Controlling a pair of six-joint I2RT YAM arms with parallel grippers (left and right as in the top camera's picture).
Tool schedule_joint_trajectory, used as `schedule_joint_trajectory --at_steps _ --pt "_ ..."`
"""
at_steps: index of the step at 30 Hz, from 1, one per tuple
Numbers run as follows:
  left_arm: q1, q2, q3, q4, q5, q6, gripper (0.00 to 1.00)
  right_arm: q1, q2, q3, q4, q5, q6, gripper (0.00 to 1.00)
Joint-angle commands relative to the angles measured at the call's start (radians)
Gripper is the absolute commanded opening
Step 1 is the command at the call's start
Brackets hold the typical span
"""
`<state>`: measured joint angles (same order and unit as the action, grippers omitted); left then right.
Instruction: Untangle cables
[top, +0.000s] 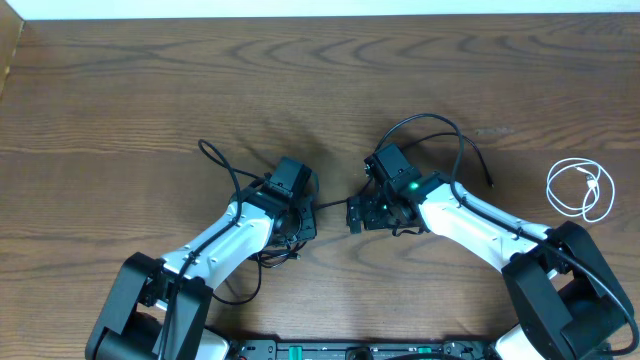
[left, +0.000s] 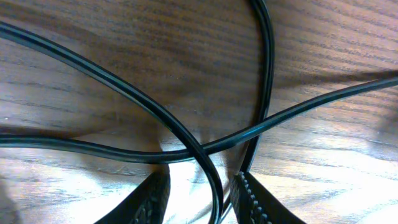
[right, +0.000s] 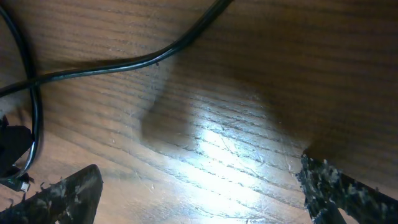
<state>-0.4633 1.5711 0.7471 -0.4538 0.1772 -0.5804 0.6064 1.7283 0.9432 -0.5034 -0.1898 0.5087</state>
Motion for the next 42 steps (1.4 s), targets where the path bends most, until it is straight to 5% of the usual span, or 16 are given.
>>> schedule_joint_trajectory --at_steps 1,25,42 --pt "-0.003 0.024 -0.012 -0.005 -0.021 -0.005 0.39 0.003 0.019 -0.017 -0.01 0.015 0.014 0.99" --pt "-0.003 0.024 -0.012 -0.005 -0.022 -0.005 0.08 0.003 0.019 -0.017 -0.009 0.015 0.014 0.99" --pt "-0.003 -0.005 -0.006 -0.021 -0.021 0.053 0.07 0.003 0.019 -0.017 -0.009 0.015 0.015 0.99"
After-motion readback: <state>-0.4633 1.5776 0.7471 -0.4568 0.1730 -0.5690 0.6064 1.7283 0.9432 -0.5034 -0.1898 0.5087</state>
